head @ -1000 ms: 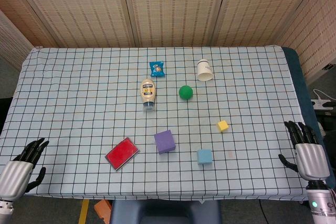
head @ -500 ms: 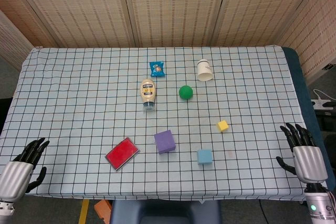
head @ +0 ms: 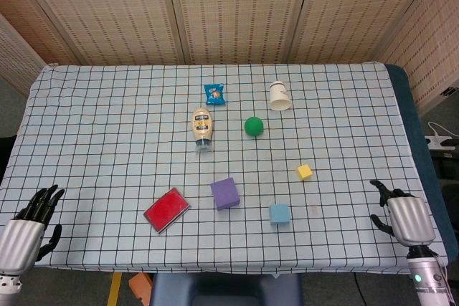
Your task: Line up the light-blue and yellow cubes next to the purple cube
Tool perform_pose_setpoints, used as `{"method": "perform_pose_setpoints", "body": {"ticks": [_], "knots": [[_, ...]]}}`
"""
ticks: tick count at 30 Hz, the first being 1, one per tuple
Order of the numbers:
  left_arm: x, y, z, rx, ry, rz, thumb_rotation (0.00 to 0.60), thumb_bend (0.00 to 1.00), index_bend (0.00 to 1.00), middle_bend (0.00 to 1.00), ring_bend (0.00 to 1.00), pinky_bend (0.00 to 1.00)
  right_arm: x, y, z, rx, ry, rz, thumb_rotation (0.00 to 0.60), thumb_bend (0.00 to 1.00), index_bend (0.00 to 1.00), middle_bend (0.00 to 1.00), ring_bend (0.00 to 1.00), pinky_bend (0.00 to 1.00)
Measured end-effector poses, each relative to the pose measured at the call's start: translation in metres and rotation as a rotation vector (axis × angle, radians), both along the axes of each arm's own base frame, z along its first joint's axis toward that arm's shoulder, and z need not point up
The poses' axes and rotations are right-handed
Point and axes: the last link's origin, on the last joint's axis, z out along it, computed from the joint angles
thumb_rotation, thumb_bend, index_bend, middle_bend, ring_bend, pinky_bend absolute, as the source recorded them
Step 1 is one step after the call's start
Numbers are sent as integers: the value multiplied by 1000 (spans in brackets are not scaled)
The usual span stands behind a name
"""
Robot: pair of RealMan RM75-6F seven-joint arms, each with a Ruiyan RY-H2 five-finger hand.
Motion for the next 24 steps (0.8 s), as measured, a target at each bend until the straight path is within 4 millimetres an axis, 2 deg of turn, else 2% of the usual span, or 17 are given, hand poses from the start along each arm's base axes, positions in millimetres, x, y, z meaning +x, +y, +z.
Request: {"method": "perform_pose_setpoints", "body": {"ticks": [6,12,24], "knots": [[-3,-1,-4,6,-32,24,600,516,79,33,53,399,13,-18,-17,57,-20,37,600,83,275,665,560,722],[-7,-1,-3,13,-61,40,600,515,90,39,53,399,25,-32,-33,103,-56,62,600,76,289,693,581,737],[-7,-1,-5,-22,-71,42,600,515,98,41,53,399,38,-49,-66,242,-152,51,600,34,344,811,687,807]]}}
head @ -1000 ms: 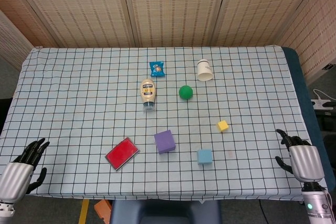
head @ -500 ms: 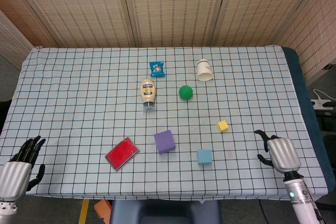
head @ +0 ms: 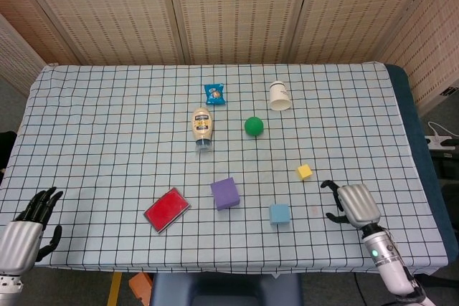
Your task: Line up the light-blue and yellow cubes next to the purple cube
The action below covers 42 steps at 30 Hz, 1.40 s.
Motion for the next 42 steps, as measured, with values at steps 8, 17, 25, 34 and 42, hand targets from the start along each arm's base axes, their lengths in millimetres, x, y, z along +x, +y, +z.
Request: {"method": "perform_pose_setpoints", "body": {"ticks": [8,17,25,34,42], "knots": [[0,2,-3,-22,7,4,600,515,98,43,53,399,3,-1,-17,78,-36,-22,600,18,344,829,703,823],[0,3,-5,-39,10,7,600,517,99,45,53,399,9,0,-35,175,-93,-46,600,0,322,829,704,824],[0,4,-6,-50,9,5,600,517,100,48,53,399,12,-1,-44,182,-146,-39,600,0,276,831,707,826],[0,4,-8,-65,11,5,600,516,107,50,53,399,12,-5,-56,168,-251,-42,600,0,294,841,722,842],[1,4,-10,-79,15,1,600,516,113,55,57,399,9,-7,-64,177,-331,-67,600,0,301,841,722,842]]}}
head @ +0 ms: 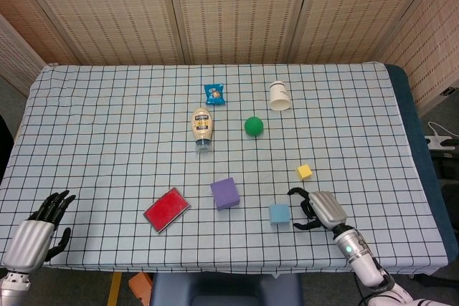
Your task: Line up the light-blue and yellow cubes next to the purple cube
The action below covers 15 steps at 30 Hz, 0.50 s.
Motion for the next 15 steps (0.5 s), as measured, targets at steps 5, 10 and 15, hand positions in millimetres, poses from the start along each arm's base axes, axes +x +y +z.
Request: {"method": "perform_pose_setpoints", "body": {"ticks": [5,10,15], "knots": [[0,1,0,4,0,2,600,516,114,55,57,399,-2,-1,-5,16,-19,-6,600,0,303,841,722,842],[0,1,1,6,-3,4,600,516,114,55,57,399,-3,-1,-7,19,-26,-7,600,0,307,841,722,842],[0,0,-1,-4,0,-2,600,516,114,55,57,400,-4,-1,-10,17,-41,-9,600,0,323,843,729,847]]}}
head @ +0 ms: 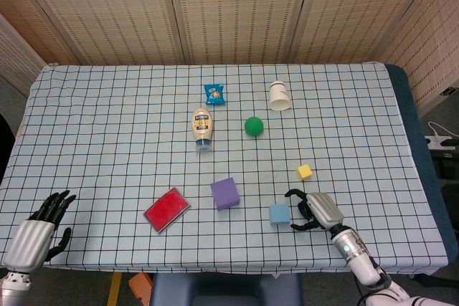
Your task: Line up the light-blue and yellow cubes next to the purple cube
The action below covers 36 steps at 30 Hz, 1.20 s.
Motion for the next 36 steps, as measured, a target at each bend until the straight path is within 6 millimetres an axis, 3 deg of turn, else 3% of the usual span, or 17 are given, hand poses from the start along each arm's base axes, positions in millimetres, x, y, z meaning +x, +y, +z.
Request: {"method": "perform_pose_setpoints", "body": {"ticks": [17,36], "knots": [[0,0,0,-6,0,5,600,517,119,67,57,399,2,-3,-11,-9,-82,-18,600,0,391,865,755,872],[-1,0,0,-15,0,8,600,517,119,67,57,400,2,-10,-13,-74,-137,-29,600,0,573,887,784,902]]}}
